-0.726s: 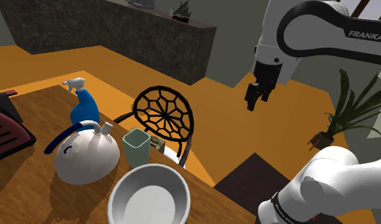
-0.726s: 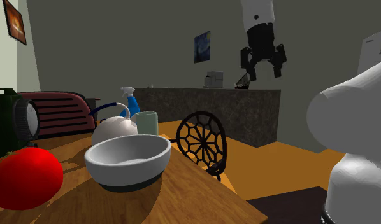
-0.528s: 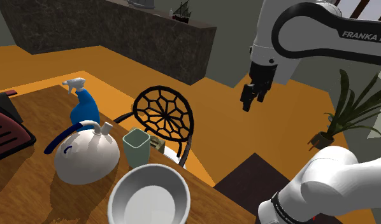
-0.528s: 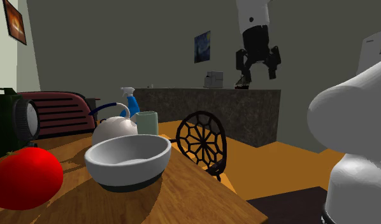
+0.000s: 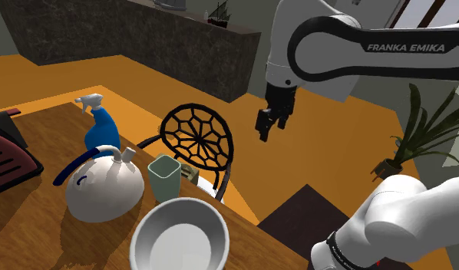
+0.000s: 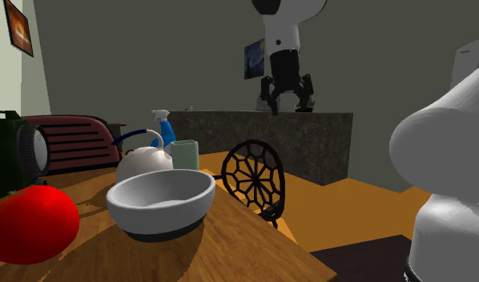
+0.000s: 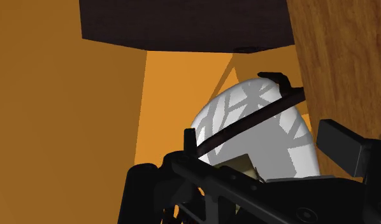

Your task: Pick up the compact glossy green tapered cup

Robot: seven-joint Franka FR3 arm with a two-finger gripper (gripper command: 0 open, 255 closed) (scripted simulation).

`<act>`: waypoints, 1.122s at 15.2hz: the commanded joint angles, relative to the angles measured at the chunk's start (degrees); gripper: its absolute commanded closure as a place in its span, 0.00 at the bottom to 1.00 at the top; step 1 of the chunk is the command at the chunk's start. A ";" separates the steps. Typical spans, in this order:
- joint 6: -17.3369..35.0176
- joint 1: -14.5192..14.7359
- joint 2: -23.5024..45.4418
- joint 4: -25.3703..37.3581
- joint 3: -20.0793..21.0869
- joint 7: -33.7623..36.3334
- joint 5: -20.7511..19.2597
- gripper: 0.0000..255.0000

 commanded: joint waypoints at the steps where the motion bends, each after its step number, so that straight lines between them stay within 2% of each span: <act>1: 2.25 0.76 3.39 1.48 1.52 1.11 0.81 0.00; 9: 8.96 3.44 16.62 9.28 7.26 5.59 1.80 0.00; 17: 13.04 6.48 31.12 20.59 12.18 10.73 -0.98 0.00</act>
